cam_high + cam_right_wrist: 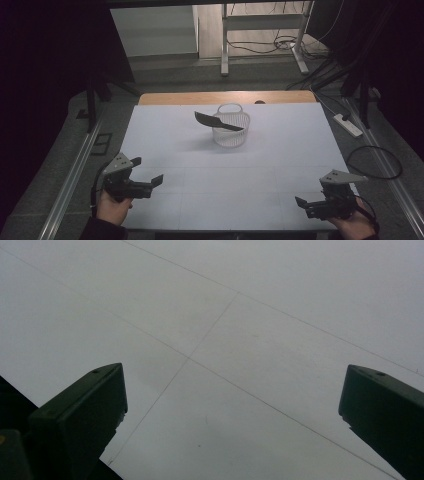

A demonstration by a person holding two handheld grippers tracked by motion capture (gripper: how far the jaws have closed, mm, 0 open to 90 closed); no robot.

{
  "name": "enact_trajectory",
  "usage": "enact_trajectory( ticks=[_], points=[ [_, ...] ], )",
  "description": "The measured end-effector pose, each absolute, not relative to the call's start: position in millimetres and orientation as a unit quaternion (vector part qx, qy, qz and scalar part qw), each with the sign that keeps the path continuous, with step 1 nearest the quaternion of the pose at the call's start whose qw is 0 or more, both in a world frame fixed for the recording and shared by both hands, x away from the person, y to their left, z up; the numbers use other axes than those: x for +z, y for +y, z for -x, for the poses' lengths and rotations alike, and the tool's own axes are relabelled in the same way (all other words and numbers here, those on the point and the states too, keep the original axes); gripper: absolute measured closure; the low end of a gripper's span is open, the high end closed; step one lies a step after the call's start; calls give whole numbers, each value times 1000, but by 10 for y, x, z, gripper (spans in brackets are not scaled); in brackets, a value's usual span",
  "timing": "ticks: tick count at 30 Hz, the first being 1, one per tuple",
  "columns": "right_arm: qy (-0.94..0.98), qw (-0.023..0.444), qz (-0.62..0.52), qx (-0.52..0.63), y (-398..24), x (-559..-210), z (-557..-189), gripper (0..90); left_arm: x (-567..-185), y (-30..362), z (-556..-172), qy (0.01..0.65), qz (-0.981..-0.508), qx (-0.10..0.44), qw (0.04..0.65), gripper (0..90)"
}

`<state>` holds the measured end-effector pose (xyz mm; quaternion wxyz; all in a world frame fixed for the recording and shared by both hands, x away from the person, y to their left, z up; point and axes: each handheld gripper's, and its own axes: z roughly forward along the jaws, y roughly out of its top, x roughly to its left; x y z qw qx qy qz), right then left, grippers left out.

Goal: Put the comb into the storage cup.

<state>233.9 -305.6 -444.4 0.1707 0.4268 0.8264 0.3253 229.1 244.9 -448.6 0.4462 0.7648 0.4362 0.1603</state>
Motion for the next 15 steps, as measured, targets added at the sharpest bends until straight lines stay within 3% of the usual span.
enact_trajectory(
  ticks=[15],
  points=[
    [827, 171, -427, 325, -3055, -4445, -2339, 0, -4518, 2550, -2194, 448, -759, 154, 446, 0]
  ],
)
